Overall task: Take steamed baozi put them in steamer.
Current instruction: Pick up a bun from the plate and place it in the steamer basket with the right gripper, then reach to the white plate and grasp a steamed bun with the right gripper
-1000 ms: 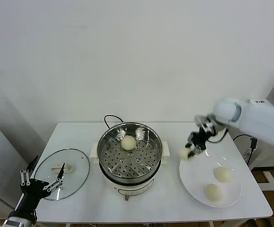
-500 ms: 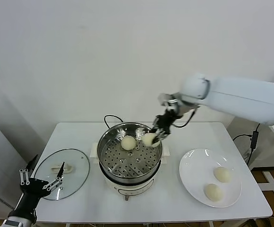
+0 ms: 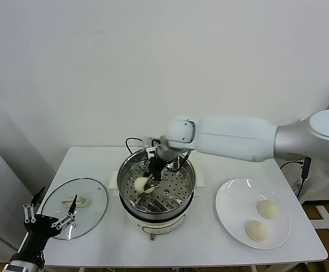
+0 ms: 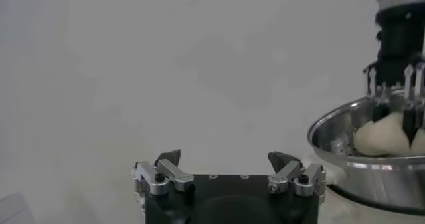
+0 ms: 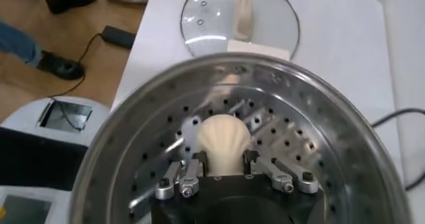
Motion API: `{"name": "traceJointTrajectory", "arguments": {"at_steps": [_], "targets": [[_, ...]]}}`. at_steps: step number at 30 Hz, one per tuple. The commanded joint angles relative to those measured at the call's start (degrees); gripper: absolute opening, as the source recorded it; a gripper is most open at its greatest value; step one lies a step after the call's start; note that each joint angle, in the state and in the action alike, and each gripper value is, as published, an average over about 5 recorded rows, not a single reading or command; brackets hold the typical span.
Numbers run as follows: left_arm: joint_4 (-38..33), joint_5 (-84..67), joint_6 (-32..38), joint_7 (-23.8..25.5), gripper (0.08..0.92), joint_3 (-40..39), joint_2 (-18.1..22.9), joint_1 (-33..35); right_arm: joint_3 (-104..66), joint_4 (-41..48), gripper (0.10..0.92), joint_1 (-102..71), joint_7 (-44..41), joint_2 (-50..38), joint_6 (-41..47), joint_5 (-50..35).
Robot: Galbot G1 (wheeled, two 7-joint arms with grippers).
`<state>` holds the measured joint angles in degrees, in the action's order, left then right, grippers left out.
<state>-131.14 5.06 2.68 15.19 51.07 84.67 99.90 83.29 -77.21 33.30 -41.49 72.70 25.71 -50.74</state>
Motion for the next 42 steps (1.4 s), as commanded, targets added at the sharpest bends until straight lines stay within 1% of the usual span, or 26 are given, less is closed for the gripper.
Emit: {"name": "traceJointTrajectory", "arguments": {"at_steps": [1,6,11,14,16,20,24,27,30,33,37,39,42], "targets": [[0.0,0.1,0.1,0.1,0.823,-0.1,0.2,0.1,-1.0,1.8,0.411,-3.2,5.6,4.0,2.4,0.2],[0.0,0.2,0.2,0.1,0.823,-0.1,0.2,0.2,-1.5,1.4,0.547,-2.9,5.8,2.9,2.4,-0.1],[0.1,0.3,0.3,0.1,0.823,-0.3,0.3,0.2,-1.2,-1.1,0.694,-0.7,4.5,-0.1,2.5,0.6],[0.1,0.4,0.4,0.1,0.823,-0.4,0.4,0.3,-1.4,-2.5,0.774,2.5,1.4,-3.9,2.3,1.8],[0.1,0.4,0.6,0.1,0.823,-0.4,0.4,0.5,-1.5,-3.0,0.807,5.7,-2.6,-7.3,1.4,3.1],[0.3,0.3,0.7,0.1,0.823,-0.4,0.3,0.4,-1.6,-3.2,0.822,12.9,-13.9,-14.7,-2.5,7.8],[0.3,0.3,0.7,0.1,0.823,-0.4,0.0,0.2,2.2,-2.8,0.823,19.3,-25.6,-22.6,-6.6,13.5],[0.4,0.3,0.5,0.1,0.823,-0.6,-0.4,-0.1,5.7,-2.5,0.823,20.7,-29.9,-27.9,-9.5,18.4],[0.6,0.3,0.3,0.0,0.823,-0.8,-0.7,-0.6,7.4,-3.4,0.823,18.1,-30.7,-34.2,-12.9,25.7],[0.5,0.5,0.2,-0.1,0.823,-1.0,-0.7,-0.7,7.4,-5.2,0.823,13.1,-29.8,-40.1,-15.0,32.6],[0.1,0.4,0.3,-0.1,0.823,-0.7,-0.6,0.0,0.2,-5.6,0.823,0.5,-28.5,-45.0,-17.6,41.3],[0.2,0.3,0.3,-0.1,0.823,-0.5,-0.4,0.2,-4.9,-4.9,0.823,-6.5,-28.2,-46.5,-18.6,44.1],[0.6,0.3,0.3,-0.2,0.823,-0.4,-0.3,0.4,-9.8,-4.5,0.823,-14.1,-27.9,-47.5,-19.4,45.6]]}}
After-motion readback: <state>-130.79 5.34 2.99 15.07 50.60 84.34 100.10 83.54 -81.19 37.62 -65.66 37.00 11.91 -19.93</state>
